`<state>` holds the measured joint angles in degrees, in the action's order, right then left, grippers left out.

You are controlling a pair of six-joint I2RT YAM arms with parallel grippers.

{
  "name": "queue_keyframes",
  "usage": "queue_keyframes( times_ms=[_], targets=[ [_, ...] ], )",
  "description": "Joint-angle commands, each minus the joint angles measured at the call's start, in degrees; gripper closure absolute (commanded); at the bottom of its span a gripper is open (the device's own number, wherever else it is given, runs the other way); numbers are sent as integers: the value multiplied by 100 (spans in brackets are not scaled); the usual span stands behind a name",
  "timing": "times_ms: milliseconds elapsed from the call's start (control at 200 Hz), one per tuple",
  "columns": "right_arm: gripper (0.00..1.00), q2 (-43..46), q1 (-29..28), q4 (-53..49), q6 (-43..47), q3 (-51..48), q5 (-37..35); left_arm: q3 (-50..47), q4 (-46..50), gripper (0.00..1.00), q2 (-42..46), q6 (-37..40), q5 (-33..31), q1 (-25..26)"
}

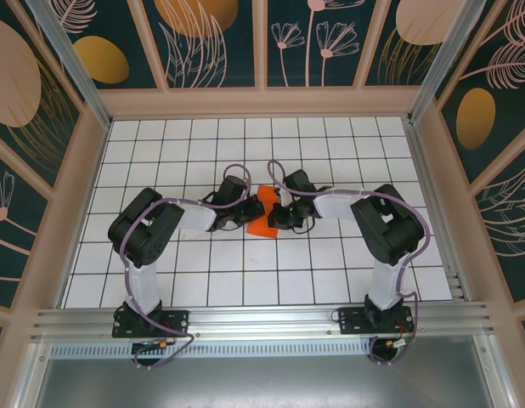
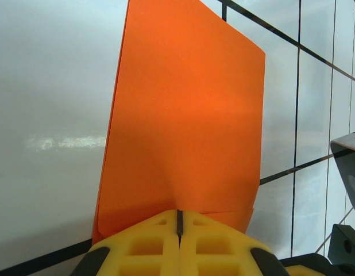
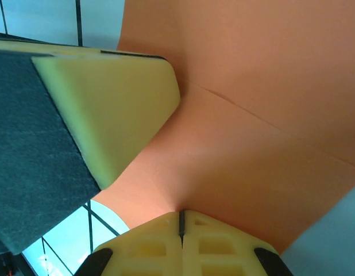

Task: Fold a paper plane with a square sheet of paper (pick it up from the middle)
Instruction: Fold the triangle a second time at the center of the table.

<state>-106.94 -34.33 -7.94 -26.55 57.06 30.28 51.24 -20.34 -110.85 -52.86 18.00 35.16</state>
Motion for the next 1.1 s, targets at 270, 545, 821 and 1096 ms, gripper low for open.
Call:
queue_keyframes(
  times_ms=[270,545,821,1096],
  targets=[
    [94,596,14,-181,129,93,-252,-282,900,98,-287,-26,-260,1],
    [94,-15,6,-81,184,379,-29,-255,921,98,-283,-41,-246,3],
    [95,-128,-8,-299,421,170,130,-255,999,98,-336,-129,-251,12],
    [95,132,-74,-475,458,-340,163,-308,1014,98,-349,-157,-310,21]
  ],
)
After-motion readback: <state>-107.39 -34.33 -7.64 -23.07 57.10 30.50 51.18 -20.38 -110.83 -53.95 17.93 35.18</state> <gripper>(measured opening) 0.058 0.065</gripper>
